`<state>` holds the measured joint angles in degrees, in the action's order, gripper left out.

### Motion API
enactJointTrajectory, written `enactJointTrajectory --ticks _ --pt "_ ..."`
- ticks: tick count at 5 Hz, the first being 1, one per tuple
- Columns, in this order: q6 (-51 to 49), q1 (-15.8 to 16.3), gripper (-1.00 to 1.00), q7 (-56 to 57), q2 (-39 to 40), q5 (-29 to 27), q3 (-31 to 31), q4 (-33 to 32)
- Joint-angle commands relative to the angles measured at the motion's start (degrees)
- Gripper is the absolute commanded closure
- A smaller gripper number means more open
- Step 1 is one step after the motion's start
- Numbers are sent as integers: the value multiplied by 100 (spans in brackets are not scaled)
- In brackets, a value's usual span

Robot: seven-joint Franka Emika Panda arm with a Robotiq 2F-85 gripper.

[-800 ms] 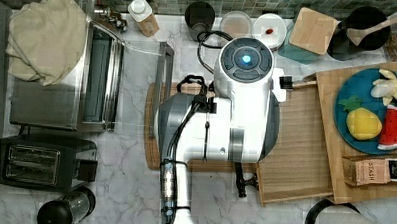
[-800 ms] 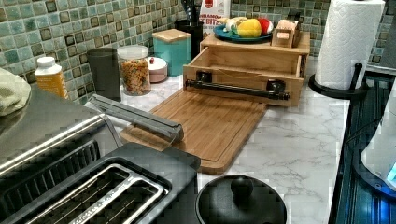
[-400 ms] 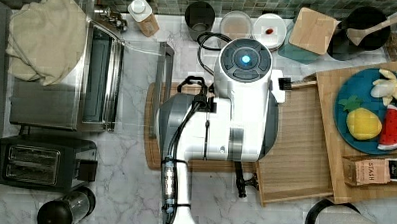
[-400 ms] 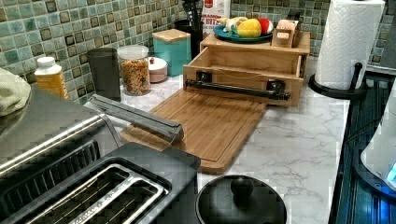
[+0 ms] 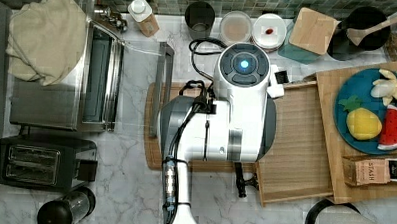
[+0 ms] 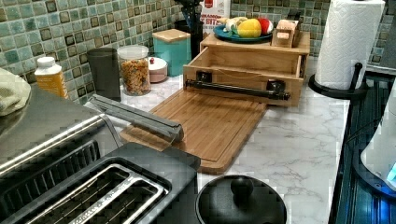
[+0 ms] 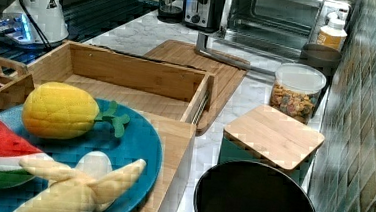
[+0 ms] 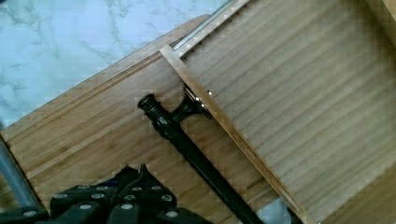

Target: Close the drawer.

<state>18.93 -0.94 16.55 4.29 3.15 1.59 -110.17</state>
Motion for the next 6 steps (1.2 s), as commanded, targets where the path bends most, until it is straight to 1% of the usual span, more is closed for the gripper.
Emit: enactJointTrajectory --ticks 1,2,3,4,5,6 --pt "1153 394 100 307 -290 156 -463 -1019" --pt "1686 465 100 809 -359 231 -456 -1543" --pt "1628 310 100 1456 -155 127 -543 -1563" --pt "2058 324 100 1969 -137 228 -422 -1890" --pt "2338 370 100 2094 -41 611 -258 -2123" --pt "2559 303 100 2080 20 775 -193 -2370"
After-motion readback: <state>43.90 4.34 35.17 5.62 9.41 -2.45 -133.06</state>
